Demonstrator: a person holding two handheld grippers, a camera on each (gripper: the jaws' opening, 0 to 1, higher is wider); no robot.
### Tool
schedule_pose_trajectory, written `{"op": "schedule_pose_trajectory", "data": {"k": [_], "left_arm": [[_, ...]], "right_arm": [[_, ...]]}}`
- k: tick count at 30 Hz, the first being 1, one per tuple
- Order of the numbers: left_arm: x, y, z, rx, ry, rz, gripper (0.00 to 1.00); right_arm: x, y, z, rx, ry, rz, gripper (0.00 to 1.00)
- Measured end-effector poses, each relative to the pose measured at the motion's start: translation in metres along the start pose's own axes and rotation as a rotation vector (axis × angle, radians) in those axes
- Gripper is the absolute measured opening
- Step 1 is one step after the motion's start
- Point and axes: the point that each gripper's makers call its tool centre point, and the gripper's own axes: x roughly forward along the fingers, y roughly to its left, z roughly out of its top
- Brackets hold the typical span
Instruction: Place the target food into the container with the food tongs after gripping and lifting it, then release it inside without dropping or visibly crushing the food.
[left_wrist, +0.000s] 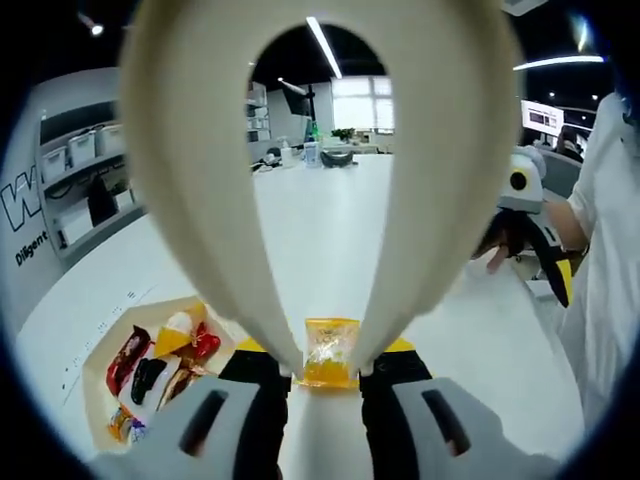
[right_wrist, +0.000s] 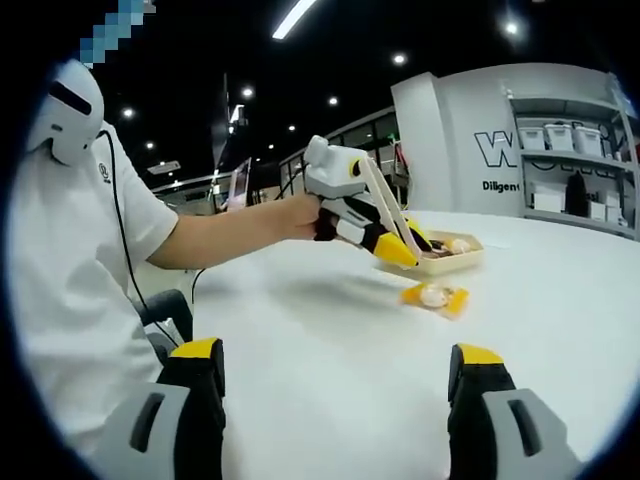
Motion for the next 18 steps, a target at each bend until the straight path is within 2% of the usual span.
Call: {"op": "schedule_pose_trajectory", "data": {"k": [10, 18], "left_arm": [[0.013, -0.002, 0.001, 0.022, 0.016, -0.009, 0.26], [0.022, -0.002, -0.002, 0.037, 0.039, -0.010, 0.27]], "right_arm": [[0.002, -0.005, 0.007, -0.039, 0.013, -0.041, 0.93], [0.003, -0.016, 0.020, -0.058, 0.012, -0.087, 0.94]]}}
